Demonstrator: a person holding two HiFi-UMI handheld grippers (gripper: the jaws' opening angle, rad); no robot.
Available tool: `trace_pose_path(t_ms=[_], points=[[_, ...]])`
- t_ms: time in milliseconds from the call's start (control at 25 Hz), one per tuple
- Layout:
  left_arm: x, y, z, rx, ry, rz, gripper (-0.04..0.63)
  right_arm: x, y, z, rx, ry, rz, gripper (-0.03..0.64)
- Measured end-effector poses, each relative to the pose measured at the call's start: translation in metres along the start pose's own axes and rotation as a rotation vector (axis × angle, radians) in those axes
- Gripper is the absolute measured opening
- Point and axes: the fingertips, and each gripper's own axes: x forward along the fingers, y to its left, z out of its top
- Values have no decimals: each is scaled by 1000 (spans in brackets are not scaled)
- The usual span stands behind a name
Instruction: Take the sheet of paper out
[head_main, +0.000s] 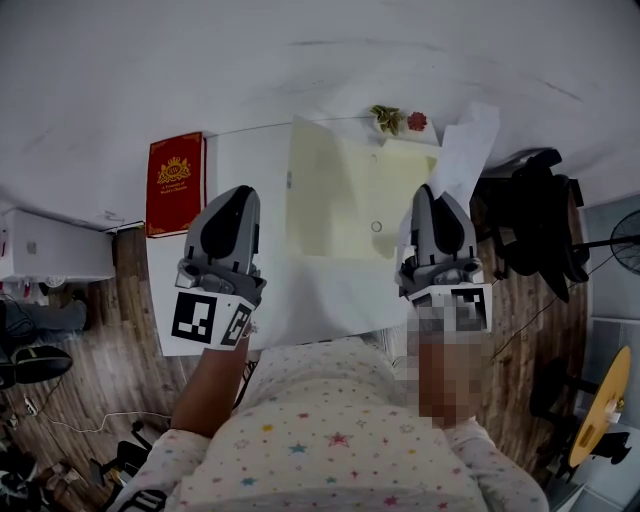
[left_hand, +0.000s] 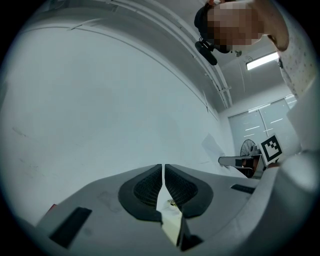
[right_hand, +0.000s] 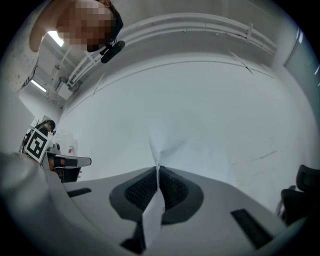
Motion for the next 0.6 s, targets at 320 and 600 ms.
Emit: trace_pose_path(t_ms=[320,600], points=[[-1,5,-1,1,-11,12,26,1,6,-2,3,5,14,14],[-2,6,-9,-4,1,12,26,0,9,-10,8,11,12,14]])
